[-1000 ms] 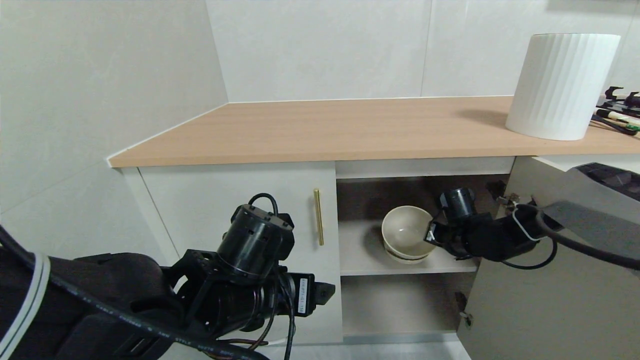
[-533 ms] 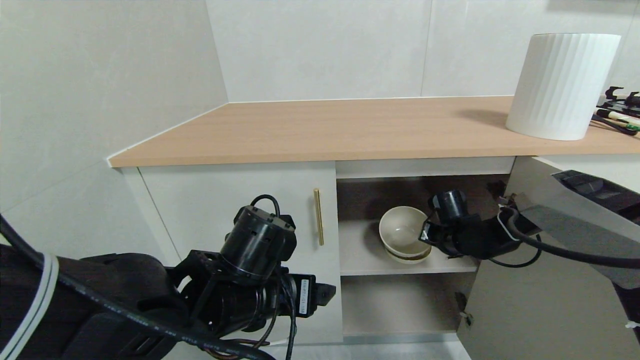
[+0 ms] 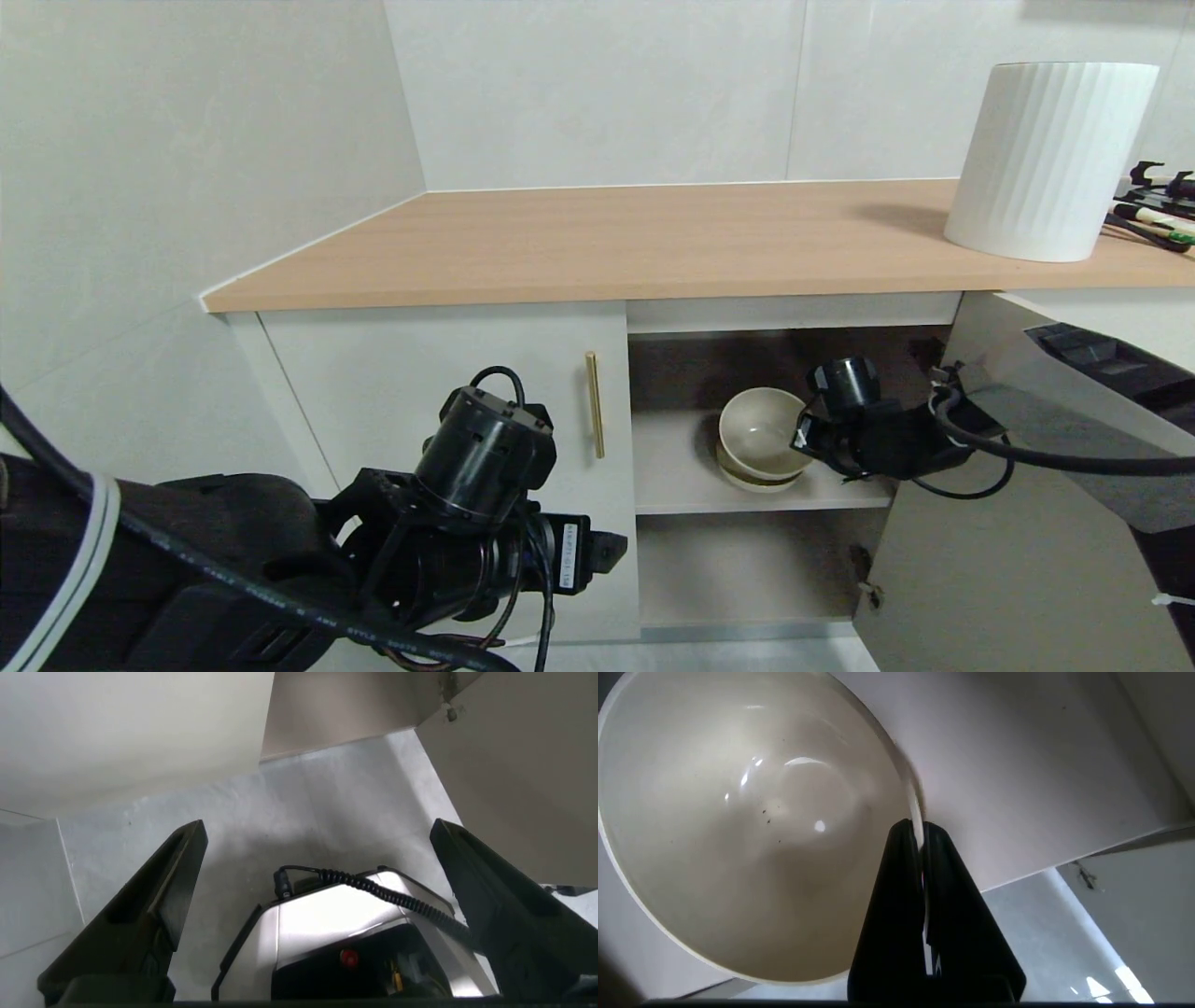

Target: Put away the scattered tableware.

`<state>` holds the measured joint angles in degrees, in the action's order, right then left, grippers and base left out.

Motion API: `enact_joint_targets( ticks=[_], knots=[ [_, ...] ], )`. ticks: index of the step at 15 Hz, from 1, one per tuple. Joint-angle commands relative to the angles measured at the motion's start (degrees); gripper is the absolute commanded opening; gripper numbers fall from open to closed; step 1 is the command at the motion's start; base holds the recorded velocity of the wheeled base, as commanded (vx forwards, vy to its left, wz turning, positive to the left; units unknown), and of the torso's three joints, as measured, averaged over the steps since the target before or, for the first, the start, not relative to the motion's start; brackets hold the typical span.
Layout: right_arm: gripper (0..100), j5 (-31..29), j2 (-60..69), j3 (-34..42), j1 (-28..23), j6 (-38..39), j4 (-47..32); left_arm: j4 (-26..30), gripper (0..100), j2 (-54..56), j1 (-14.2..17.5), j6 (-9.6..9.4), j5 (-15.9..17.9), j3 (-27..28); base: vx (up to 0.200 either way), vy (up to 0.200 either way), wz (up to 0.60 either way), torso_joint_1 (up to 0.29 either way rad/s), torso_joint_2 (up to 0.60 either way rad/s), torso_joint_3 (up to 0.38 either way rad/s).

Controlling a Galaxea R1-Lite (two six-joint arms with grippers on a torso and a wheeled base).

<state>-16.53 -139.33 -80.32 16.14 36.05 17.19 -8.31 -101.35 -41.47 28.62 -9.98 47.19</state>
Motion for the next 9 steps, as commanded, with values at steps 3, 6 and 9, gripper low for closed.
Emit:
enact_joint_targets(
  ticks=[3, 6, 9],
  knots=[
    [0, 0.01, -0.42, -0.45, -0.06, -0.01, 0.04, -0.04, 100, -0.16, -0.01, 0.29, -0.04, 0.01, 0.000, 0.000, 0.00, 0.000, 0.00, 0.000],
    [0, 0.09, -0.42, -0.54, 0.47, -0.01, 0.04, -0.04, 100, -0.16, -0.01, 0.29, -0.04, 0.10, 0.000, 0.000, 0.00, 0.000, 0.00, 0.000],
    [0, 0.09, -0.51, -0.54, 0.47, -0.10, 0.04, -0.04, 100, -0.07, -0.01, 0.29, -0.04, 0.10, 0.000, 0.000, 0.00, 0.000, 0.00, 0.000]
  ],
)
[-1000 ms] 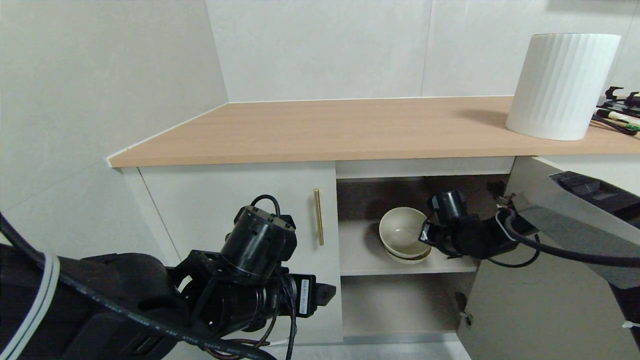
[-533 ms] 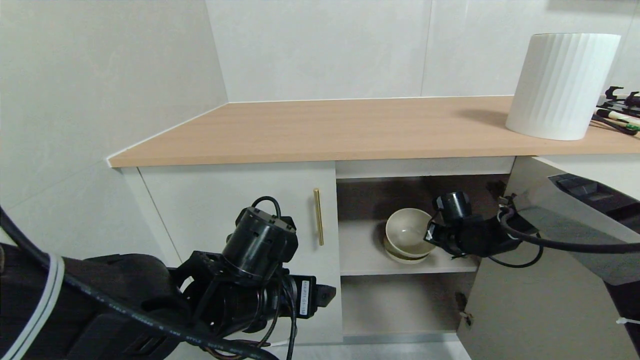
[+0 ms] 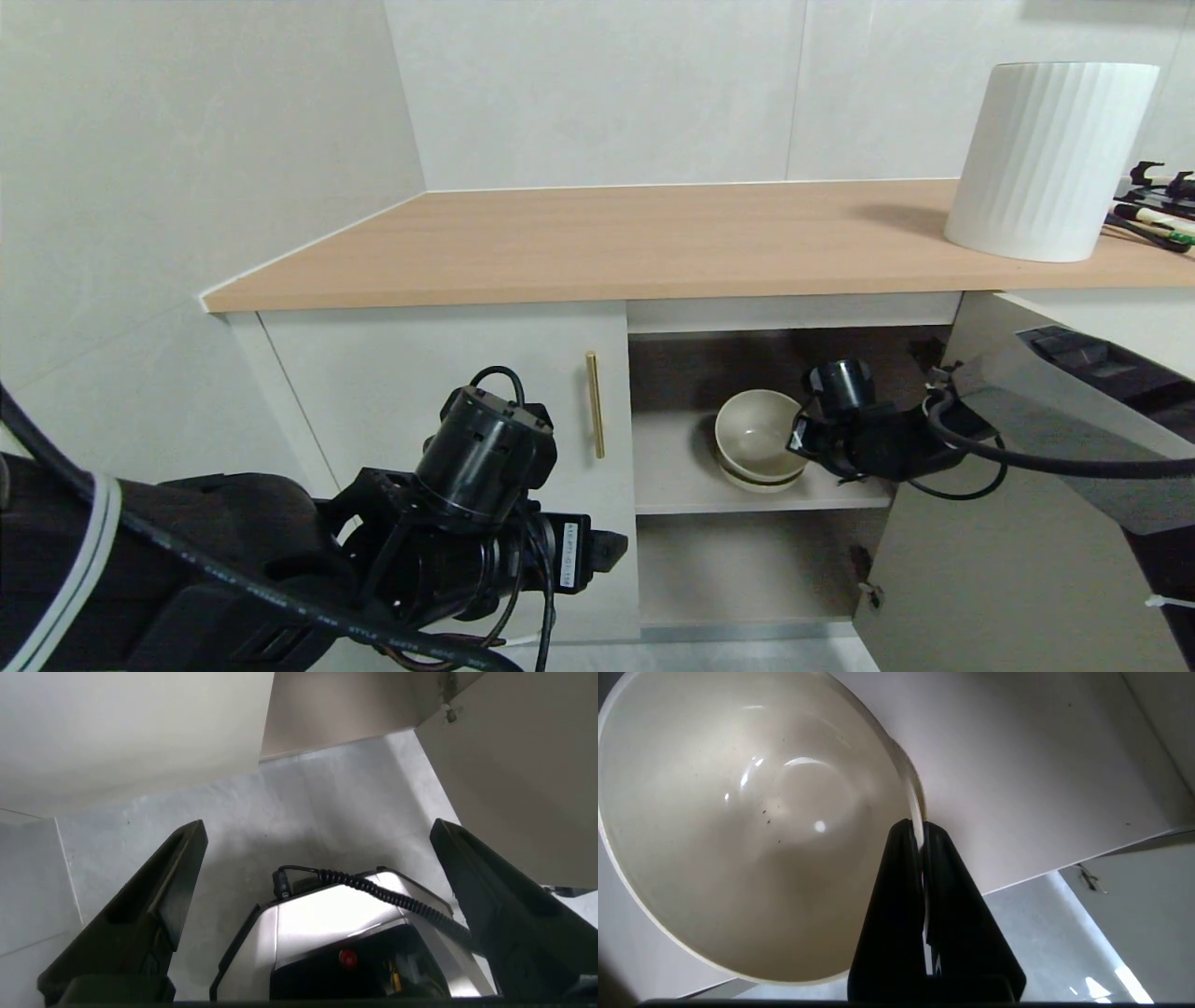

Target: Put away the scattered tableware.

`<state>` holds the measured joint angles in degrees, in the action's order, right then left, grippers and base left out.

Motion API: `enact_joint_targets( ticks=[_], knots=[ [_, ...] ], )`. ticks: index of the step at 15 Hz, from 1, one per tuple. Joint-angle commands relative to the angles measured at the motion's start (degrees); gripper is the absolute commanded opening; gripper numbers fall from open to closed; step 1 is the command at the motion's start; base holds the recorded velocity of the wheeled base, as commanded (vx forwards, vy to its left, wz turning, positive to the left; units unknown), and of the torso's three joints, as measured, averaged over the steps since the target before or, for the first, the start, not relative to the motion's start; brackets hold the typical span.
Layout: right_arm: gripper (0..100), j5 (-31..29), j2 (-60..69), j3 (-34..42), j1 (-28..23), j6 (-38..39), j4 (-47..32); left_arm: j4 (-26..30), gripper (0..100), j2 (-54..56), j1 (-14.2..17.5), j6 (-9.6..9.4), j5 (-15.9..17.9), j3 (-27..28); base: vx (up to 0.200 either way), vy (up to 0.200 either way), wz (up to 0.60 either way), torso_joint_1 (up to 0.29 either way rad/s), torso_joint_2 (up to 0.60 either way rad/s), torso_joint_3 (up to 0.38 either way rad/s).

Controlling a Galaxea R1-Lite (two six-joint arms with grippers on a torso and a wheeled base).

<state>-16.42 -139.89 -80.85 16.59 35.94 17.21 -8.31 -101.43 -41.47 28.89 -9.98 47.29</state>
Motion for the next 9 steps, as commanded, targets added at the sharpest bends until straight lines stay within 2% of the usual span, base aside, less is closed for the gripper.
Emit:
enact_joint_targets(
  ticks=[1, 9],
  knots=[
    [0, 0.07, -0.03, -0.01, 0.11, -0.08, 0.01, -0.04, 100, 0.00, -0.01, 0.02, -0.04, 0.00, 0.000, 0.000, 0.00, 0.000, 0.00, 0.000],
    [0, -0.01, -0.74, -0.54, 0.20, -0.17, -0.07, -0.04, 100, 0.00, -0.01, 0.02, -0.04, 0.00, 0.000, 0.000, 0.00, 0.000, 0.00, 0.000]
  ],
)
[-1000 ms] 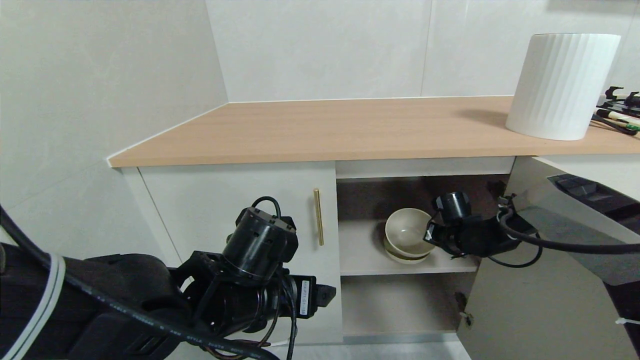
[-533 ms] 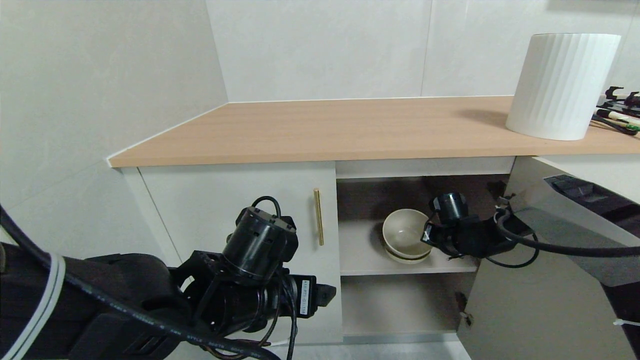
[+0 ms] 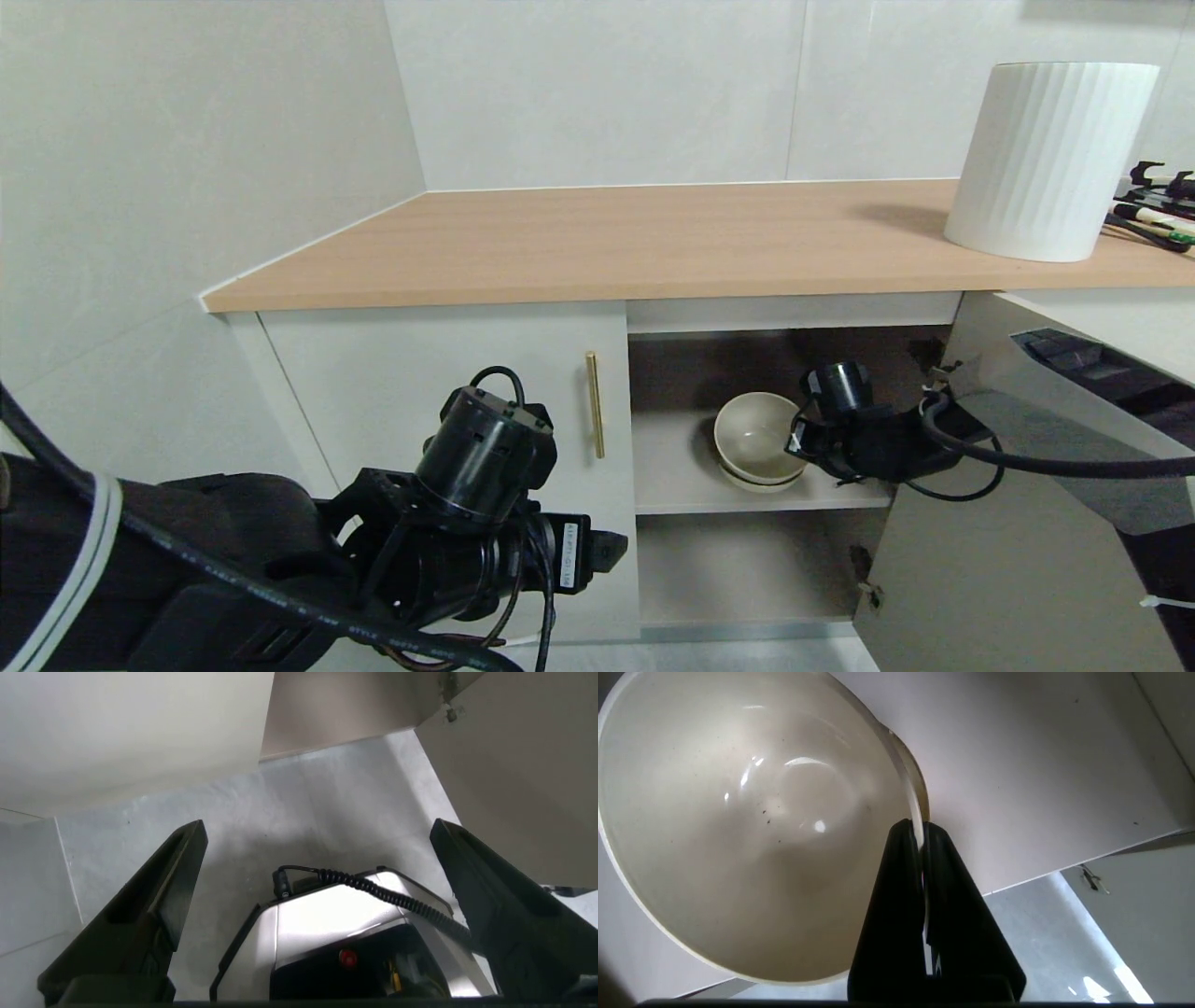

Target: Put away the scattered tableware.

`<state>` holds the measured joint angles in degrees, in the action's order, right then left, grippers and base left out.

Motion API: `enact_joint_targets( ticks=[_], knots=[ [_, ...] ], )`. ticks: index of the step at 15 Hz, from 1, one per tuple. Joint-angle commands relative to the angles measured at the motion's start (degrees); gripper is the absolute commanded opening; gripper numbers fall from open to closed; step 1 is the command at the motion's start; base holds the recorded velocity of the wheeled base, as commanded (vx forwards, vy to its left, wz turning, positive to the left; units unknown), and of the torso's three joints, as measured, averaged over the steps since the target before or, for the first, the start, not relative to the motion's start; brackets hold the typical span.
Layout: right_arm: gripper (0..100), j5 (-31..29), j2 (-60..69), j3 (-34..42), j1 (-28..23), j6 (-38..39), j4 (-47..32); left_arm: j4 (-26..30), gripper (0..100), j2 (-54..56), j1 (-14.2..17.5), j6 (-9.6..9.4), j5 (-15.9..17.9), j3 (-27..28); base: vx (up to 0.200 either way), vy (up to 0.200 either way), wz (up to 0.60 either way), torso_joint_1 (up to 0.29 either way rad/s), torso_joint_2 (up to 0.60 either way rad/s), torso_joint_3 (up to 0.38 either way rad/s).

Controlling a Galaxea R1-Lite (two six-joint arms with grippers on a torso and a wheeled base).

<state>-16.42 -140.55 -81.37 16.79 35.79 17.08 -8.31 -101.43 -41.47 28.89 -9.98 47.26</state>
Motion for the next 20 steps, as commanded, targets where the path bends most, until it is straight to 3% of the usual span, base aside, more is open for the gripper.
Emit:
enact_joint_targets(
  ticks=[1, 3, 4, 13, 16, 18, 20],
  knots=[
    [0, -0.01, -0.17, -0.01, 0.00, -0.11, 0.06, -0.04, 100, 0.00, -0.01, 0.02, -0.04, 0.02, 0.000, 0.000, 0.00, 0.000, 0.00, 0.000],
    [0, -0.01, -0.26, -0.01, 0.09, -0.11, 0.06, -0.04, 100, 0.00, 0.08, 0.02, -0.12, 0.02, 0.000, 0.000, 0.00, 0.000, 0.00, 0.000],
    [100, -0.01, -0.26, -0.01, 0.09, -0.20, 0.06, -0.04, 100, 0.00, 0.08, 0.02, -0.04, 0.02, 0.000, 0.000, 0.00, 0.000, 0.00, 0.000],
    [100, 0.07, 1.68, 2.01, 0.18, -0.20, -0.03, -0.04, 100, 0.62, 0.87, 0.11, -0.21, 0.02, 0.000, 0.000, 0.00, 0.000, 0.00, 0.000],
    [100, 1.74, 10.73, 10.18, 2.55, -1.07, -2.84, 0.49, 100, 6.33, 3.86, 0.02, -0.30, -0.59, 0.000, 0.000, 0.00, 0.000, 0.00, 0.000],
    [100, 2.01, 19.61, 20.46, 5.01, -1.78, -2.75, 1.90, 100, 12.83, 6.49, -0.15, -0.30, -1.91, 0.000, 0.000, 0.00, 0.000, 0.00, 0.000],
    [100, 4.73, 31.82, 28.81, 6.59, -5.65, -3.19, 3.66, 100, 20.48, 6.93, -0.33, -0.21, -4.90, 0.000, 0.000, 0.00, 0.000, 0.00, 0.000]
  ],
)
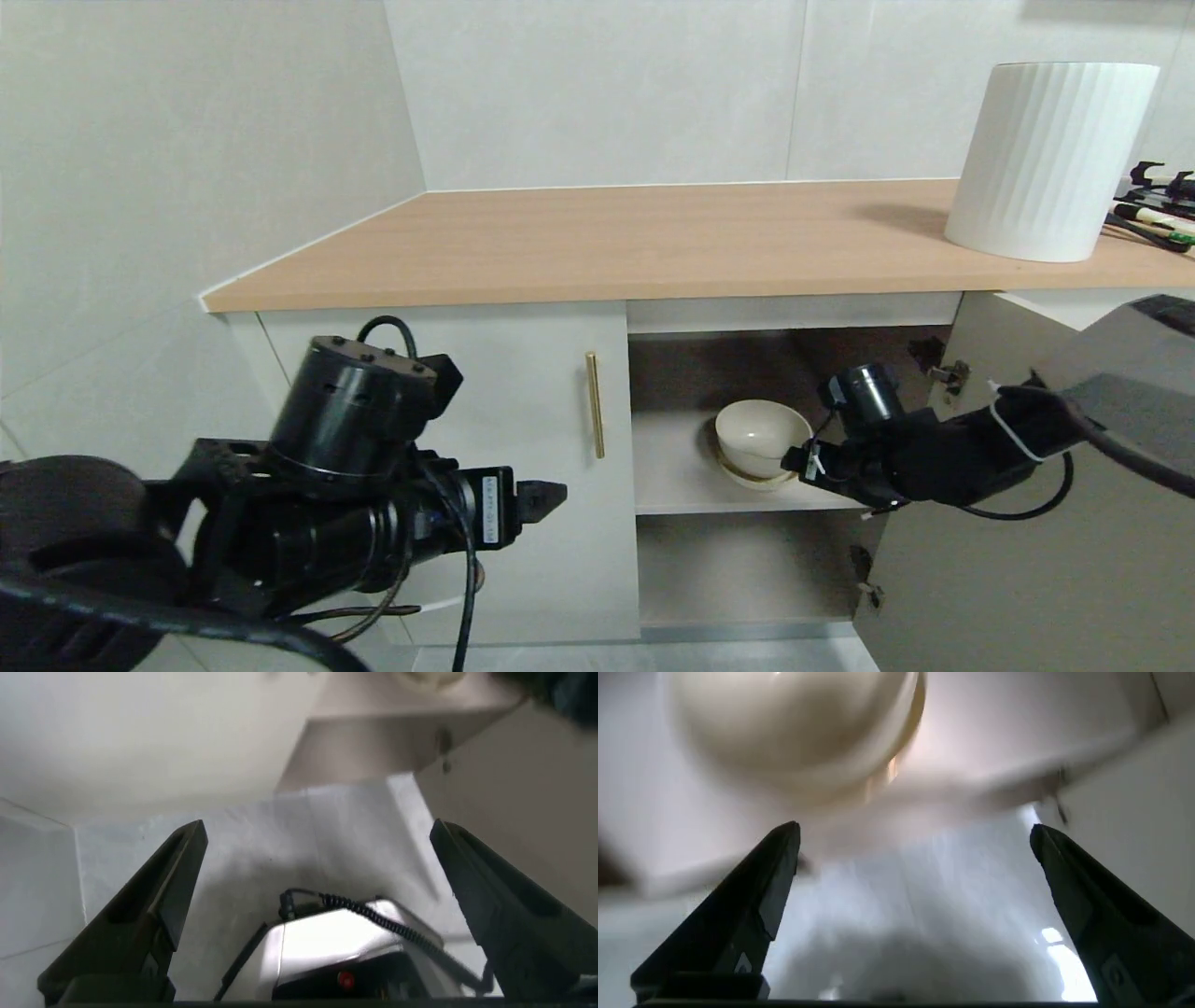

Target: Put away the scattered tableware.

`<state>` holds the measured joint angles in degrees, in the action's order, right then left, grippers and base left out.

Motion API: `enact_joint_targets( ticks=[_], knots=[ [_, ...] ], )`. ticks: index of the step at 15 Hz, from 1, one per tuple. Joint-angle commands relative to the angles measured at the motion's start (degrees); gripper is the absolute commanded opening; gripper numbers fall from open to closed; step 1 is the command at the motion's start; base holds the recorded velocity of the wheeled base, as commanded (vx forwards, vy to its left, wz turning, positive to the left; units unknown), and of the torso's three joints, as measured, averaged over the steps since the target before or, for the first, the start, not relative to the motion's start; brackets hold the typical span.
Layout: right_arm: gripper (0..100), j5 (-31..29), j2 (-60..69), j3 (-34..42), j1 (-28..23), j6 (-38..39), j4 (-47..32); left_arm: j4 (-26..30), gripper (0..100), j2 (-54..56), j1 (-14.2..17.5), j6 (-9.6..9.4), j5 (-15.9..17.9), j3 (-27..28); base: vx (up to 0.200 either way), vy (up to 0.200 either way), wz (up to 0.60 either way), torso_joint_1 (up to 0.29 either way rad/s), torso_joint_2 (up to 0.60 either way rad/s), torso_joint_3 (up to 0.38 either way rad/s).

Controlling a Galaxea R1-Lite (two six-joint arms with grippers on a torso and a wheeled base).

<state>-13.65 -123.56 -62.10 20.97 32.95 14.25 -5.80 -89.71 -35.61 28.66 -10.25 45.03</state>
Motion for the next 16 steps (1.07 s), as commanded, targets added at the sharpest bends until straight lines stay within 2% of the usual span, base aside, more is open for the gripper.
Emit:
enact_joint_targets(
  ticks=[1, 3, 5, 7, 8, 9, 10, 14, 16],
  knots=[
    [100, 3.28, 19.68, 12.70, 3.38, -3.77, -0.45, 1.14, 100, 10.96, 1.07, -0.10, 0.06, -3.64, 0.000, 0.000, 0.00, 0.000, 0.00, 0.000],
    [100, 4.34, 30.22, 18.59, 5.49, -7.20, -3.79, 0.71, 100, 14.83, 1.86, -0.27, 0.23, -6.98, 0.000, 0.000, 0.00, 0.000, 0.00, 0.000],
    [100, 4.34, 35.23, 19.38, 6.54, -7.90, -9.59, 0.53, 100, 15.79, 3.44, -1.59, 0.23, -9.26, 0.000, 0.000, 0.00, 0.000, 0.00, 0.000],
    [100, 4.69, 40.95, 19.38, 7.07, -7.81, -16.36, 0.44, 100, 17.82, 6.78, -4.84, 0.32, -11.11, 0.000, 0.000, 0.00, 0.000, 0.00, 0.000],
    [100, 4.95, 41.74, 19.47, 7.25, -7.81, -17.06, 0.44, 100, 18.61, 6.96, -5.54, 0.32, -11.46, 0.000, 0.000, 0.00, 0.000, 0.00, 0.000],
    [100, 5.48, 42.18, 19.74, 7.68, -7.73, -17.41, 0.44, 100, 19.75, 6.96, -7.30, 0.58, -12.07, 0.000, 0.000, 0.00, 0.000, 0.00, 0.000],
    [100, 5.48, 42.44, 20.70, 8.21, -7.73, -17.41, 0.44, 100, 19.93, 6.96, -7.92, 0.67, -12.34, 0.000, 0.000, 0.00, 0.000, 0.00, 0.000],
    [100, 5.48, 43.85, 22.81, 9.18, -7.99, -17.50, 0.44, 100, 19.22, 6.96, -7.83, 0.76, -12.25, 0.000, 0.000, 0.00, 0.000, 0.00, 0.000],
    [100, 5.39, 44.11, 23.51, 10.67, -7.99, -17.50, 0.44, 100, 19.13, 6.96, -7.92, 0.85, -12.34, -0.200, 0.000, 0.00, 0.002, 0.00, 0.000]
  ],
)
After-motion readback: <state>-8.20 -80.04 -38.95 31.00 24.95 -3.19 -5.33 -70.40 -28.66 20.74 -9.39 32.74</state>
